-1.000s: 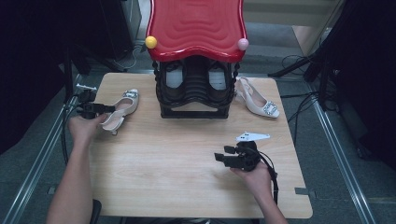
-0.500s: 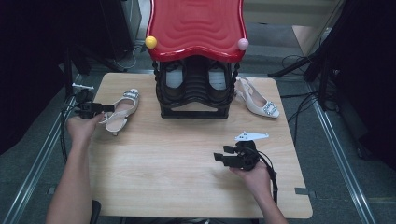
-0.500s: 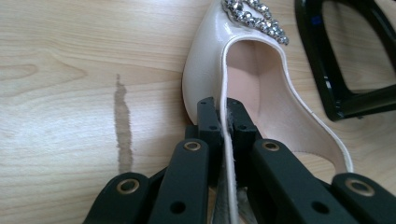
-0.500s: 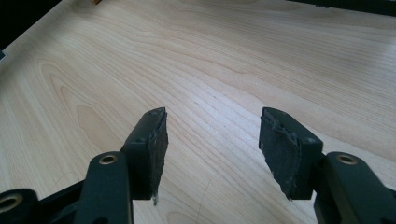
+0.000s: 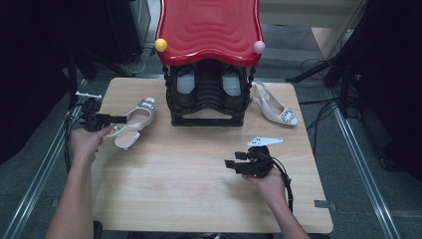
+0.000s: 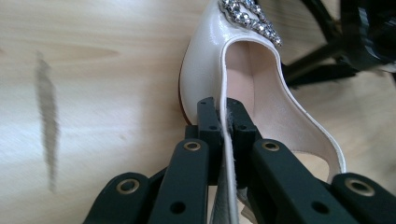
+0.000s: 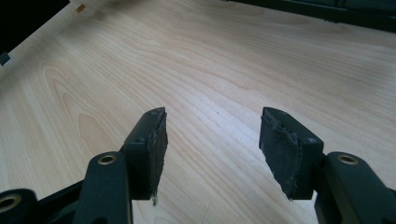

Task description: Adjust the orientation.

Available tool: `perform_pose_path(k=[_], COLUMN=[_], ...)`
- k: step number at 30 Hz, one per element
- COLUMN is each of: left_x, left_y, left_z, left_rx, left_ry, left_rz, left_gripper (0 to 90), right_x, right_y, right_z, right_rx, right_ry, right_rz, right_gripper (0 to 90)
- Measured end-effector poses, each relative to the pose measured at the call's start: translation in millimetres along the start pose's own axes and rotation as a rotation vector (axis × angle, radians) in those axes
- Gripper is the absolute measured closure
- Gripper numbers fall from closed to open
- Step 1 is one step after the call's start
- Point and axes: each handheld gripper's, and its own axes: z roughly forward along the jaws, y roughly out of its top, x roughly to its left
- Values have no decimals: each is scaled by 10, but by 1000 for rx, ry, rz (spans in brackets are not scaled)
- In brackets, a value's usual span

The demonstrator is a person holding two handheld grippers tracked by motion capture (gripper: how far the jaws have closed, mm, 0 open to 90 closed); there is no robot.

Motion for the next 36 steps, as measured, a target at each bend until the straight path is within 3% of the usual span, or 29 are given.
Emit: perform_pose_path(k=[6, 10, 15, 19, 26, 36], left_x=[-114, -199, -317, -453, -690, -947], left_y=[-152, -266, -403, -491, -584, -609], left_z=[-68, -120, -124, -83, 31, 205], left_rx=[10, 14, 23, 34, 64, 91], left_ry=[-29, -16, -35, -63, -116, -186], left_rz=[16, 27, 33, 46, 105, 154], left_gripper=[883, 883, 882, 882, 882, 882], right_x=[-25, -33, -38, -48, -31, -26], right_y=[76, 103, 161, 188, 201, 186], right_z=[52, 84, 122, 155, 189, 183], right_rx=[1, -2, 3, 5, 11, 12], right_ry=[10, 18, 23, 22, 23, 16], right_rz=[-14, -23, -32, -37, -39, -41], right_gripper=[422, 422, 422, 422, 422, 422])
